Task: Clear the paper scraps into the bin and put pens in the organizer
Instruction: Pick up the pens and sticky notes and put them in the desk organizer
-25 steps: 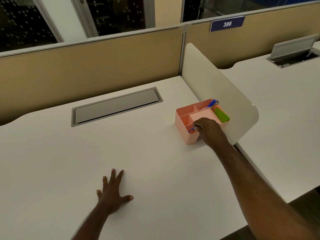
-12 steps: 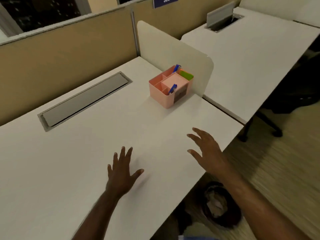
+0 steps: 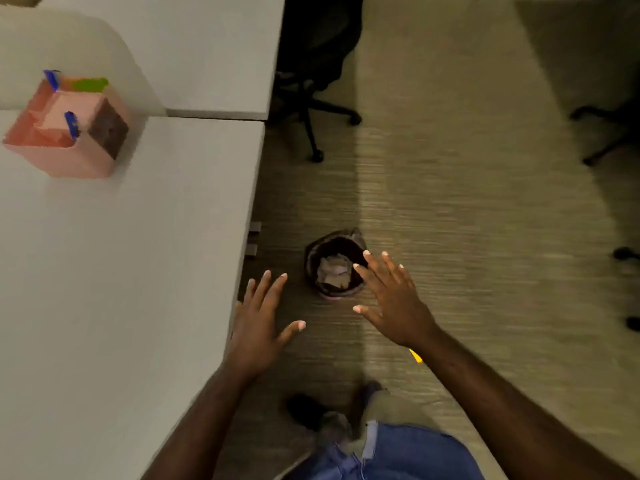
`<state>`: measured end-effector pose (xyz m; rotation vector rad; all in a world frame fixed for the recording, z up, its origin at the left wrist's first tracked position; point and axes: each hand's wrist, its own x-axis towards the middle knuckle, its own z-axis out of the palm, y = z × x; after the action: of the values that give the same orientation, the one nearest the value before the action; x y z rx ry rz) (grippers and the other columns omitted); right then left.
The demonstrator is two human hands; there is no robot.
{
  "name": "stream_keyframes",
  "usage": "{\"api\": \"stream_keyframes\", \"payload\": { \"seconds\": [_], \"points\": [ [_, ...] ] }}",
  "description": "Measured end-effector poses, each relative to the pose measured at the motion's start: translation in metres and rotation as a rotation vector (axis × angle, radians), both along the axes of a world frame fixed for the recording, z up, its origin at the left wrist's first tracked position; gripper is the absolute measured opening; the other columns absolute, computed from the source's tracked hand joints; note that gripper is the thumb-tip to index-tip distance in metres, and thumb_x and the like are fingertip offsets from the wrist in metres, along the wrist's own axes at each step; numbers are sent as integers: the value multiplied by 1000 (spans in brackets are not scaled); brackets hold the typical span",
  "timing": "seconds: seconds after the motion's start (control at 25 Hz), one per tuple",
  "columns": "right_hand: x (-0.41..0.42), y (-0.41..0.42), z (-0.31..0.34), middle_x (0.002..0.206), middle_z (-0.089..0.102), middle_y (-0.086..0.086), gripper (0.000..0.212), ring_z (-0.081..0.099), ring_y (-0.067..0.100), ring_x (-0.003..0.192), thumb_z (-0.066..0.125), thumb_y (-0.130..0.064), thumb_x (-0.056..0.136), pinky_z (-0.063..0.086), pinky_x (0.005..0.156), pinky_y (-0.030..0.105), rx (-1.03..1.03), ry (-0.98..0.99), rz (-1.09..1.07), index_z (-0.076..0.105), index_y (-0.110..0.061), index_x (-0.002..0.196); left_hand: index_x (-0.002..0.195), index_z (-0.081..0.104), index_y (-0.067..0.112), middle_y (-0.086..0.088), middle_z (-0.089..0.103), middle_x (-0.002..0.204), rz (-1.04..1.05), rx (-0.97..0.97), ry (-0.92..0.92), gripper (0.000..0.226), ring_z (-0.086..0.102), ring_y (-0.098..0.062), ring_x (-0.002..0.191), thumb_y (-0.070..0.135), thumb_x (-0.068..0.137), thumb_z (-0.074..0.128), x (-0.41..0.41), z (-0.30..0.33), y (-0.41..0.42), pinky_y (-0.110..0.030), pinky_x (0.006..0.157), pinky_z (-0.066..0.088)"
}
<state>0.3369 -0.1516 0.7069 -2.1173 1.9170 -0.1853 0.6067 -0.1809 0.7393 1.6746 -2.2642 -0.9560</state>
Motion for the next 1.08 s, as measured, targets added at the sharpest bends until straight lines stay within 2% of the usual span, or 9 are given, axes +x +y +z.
{"api": "stream_keyframes", "payload": {
  "seconds": [0.24,0.36,0.6,0.76,0.84,1.08],
  "points": [
    [-102,124,-41,161,-1,-1,73,-4,25,147,53,-42,88,8,116,50,119,-37,-410,14,-28,148,146,4,41,8,-2,159,-335,131,-48,84,-7,-17,146,53,82,58,-105,-50,40,-53,114,7],
    [-145,188,-64,160,4,2,73,2,27,147,56,-37,87,12,115,50,149,-78,-588,17,-26,148,147,9,38,6,3,160,-442,149,-77,82,0,-20,147,48,83,60,-151,-78,64,-54,116,14],
    [-215,271,-150,160,6,3,72,6,28,147,57,-31,87,17,116,51,249,-152,-710,18,-23,148,146,22,32,0,18,158,-493,178,-36,79,14,-19,146,38,81,67,-245,-158,102,-48,114,27],
    [-250,287,-246,160,8,3,71,8,27,147,58,-28,87,21,114,54,277,-209,-743,20,-21,147,144,32,16,-9,27,154,-499,182,-20,76,23,-24,143,23,80,71,-308,-256,107,-38,115,25],
    [-264,287,-301,160,8,2,72,8,27,146,59,-27,87,20,115,53,277,-242,-776,20,-23,147,143,33,13,-12,30,152,-513,191,-27,74,26,-25,142,17,79,71,-333,-313,103,-38,115,25],
    [-289,299,-483,158,18,4,69,15,28,145,61,-24,85,22,116,48,240,-331,-947,26,-19,145,140,35,6,-17,37,147,-658,175,-75,70,33,-29,138,10,80,69,-382,-498,88,-23,112,16]
  ]
}}
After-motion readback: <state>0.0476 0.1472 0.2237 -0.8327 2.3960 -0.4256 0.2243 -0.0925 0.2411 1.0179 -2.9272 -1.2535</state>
